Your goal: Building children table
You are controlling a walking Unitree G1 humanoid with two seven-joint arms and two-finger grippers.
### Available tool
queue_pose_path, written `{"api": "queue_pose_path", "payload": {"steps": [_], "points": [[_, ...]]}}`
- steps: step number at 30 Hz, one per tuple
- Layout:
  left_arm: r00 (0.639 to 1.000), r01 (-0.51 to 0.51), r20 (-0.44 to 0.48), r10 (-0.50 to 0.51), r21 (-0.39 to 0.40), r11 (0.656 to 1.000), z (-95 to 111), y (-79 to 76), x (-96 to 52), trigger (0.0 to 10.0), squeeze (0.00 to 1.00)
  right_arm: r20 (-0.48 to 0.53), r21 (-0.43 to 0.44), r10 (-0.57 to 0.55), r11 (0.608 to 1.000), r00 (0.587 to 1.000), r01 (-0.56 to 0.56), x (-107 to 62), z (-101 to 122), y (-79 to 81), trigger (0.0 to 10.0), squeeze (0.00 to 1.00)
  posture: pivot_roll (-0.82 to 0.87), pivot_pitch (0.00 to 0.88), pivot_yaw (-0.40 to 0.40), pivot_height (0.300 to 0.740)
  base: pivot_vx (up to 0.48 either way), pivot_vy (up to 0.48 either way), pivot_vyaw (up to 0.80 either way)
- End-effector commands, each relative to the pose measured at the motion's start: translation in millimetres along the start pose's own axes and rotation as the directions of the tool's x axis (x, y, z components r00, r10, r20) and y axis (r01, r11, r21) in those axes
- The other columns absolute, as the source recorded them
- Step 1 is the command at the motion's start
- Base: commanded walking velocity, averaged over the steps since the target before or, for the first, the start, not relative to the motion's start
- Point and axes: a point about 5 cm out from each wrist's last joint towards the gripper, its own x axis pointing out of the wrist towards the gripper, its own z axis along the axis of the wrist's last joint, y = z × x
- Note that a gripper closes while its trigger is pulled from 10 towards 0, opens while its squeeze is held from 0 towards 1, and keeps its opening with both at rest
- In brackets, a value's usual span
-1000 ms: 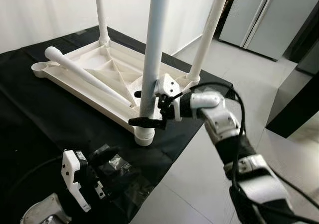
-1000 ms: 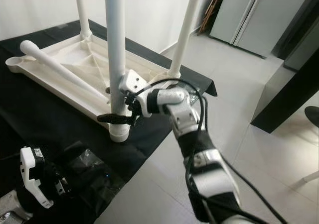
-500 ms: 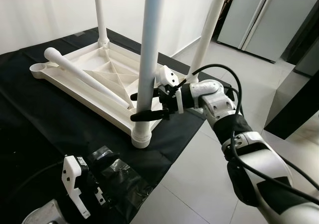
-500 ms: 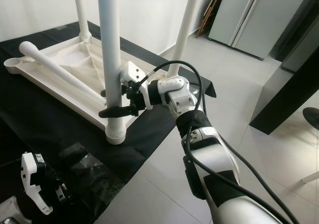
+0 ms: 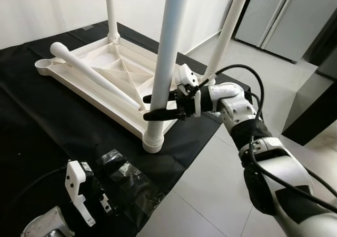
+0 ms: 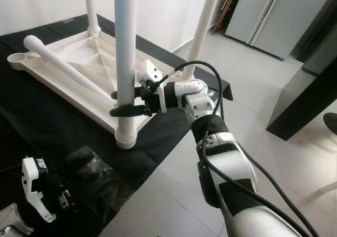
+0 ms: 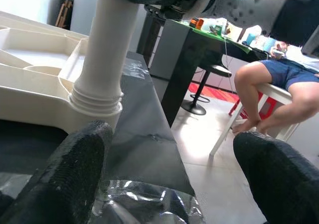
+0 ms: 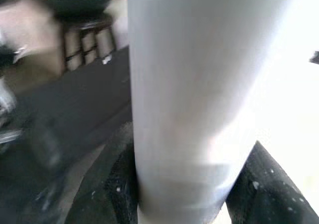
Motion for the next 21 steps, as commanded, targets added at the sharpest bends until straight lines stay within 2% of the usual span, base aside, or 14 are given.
{"api": "queue_pose_path", "payload": {"steps": [1,2,4,5,6,9,10,16,17,18,19,20,21], "points": [[1.000,0.006,0.011,-0.006,-0.009,1.000,1.1,-1.9,-0.1,10.0,0.00,-0.038,0.047,-0.147,0.988,0.988,0.149,-8.6,-10.4,-4.8,0.0,0.00,-0.05,0.095,-0.161,0.740,0.000,0.000,0.00],[1.000,0.004,0.012,-0.004,-0.007,1.000,1.9,-0.4,-1.0,10.0,0.00,-0.105,0.081,-0.367,0.923,0.924,0.376,-3.1,-32.3,2.3,0.0,0.00,-0.06,0.099,-0.152,0.740,0.000,0.000,0.00],[1.000,0.004,0.012,-0.004,-0.007,1.000,1.9,-0.4,-1.0,10.0,0.00,-0.105,0.081,-0.367,0.923,0.924,0.376,-3.1,-32.3,2.3,0.0,0.00,-0.06,0.099,-0.152,0.740,0.000,0.000,0.00],[1.000,0.002,0.013,-0.001,-0.005,1.000,2.9,1.5,-1.2,10.0,0.00,-0.185,0.152,-0.527,0.818,0.829,0.554,4.1,-57.2,26.7,0.0,0.00,-0.06,0.110,-0.144,0.740,0.000,0.000,0.00],[1.000,0.005,0.008,-0.005,0.002,1.000,3.3,3.0,-1.0,10.0,0.00,-0.226,0.152,-0.628,0.732,0.745,0.664,8.9,-69.1,52.1,0.0,0.00,-0.06,0.108,-0.144,0.740,0.000,0.000,0.00],[1.000,0.005,0.008,-0.005,0.002,1.000,3.3,3.0,-1.0,10.0,0.00,-0.226,0.152,-0.628,0.732,0.745,0.664,8.9,-69.1,52.1,0.0,0.00,-0.06,0.108,-0.144,0.740,0.000,0.000,0.00],[1.000,0.010,0.004,-0.010,0.005,1.000,3.0,5.4,-0.5,10.0,0.00,-0.232,0.119,-0.690,0.679,0.685,0.724,11.3,-70.3,70.2,0.0,0.00,-0.06,0.095,-0.148,0.740,0.000,0.000,0.00],[1.000,0.002,0.008,-0.003,0.005,1.000,3.2,5.7,-1.0,10.0,0.00,-0.225,0.097,-0.691,0.686,0.688,0.721,13.4,-68.0,69.6,0.0,0.00,-0.06,0.099,-0.140,0.740,0.000,0.000,0.00],[1.000,-0.003,0.011,0.002,0.005,1.000,3.5,5.7,-1.2,10.0,0.00,-0.242,0.098,-0.701,0.670,0.671,0.735,13.1,-66.5,71.9,0.0,0.00,-0.06,0.098,-0.142,0.740,0.000,0.000,0.00],[1.000,-0.005,0.013,0.005,0.005,1.000,3.7,5.7,-1.4,10.0,0.00,-0.255,0.099,-0.707,0.659,0.659,0.745,13.0,-65.2,74.1,3.4,0.00,-0.06,0.097,-0.142,0.740,0.000,0.000,0.00],[1.000,-0.001,0.012,0.001,0.004,1.000,3.8,5.6,-1.3,10.0,0.00,-0.268,0.095,-0.700,0.664,0.662,0.741,13.0,-63.8,75.1,10.0,0.00,-0.06,0.097,-0.141,0.740,0.000,0.000,0.00],[1.000,0.004,0.010,-0.004,0.003,1.000,3.7,5.5,-1.0,10.0,0.00,-0.275,0.096,-0.692,0.671,0.668,0.735,13.6,-61.0,77.3,10.0,0.00,-0.06,0.098,-0.140,0.740,0.000,0.000,0.00],[1.000,0.008,0.008,-0.008,0.002,1.000,3.7,5.4,-0.7,10.0,0.00,-0.267,0.100,-0.687,0.678,0.676,0.728,13.9,-56.8,76.4,10.0,0.80,-0.06,0.098,-0.141,0.740,0.000,0.000,0.00]]}}
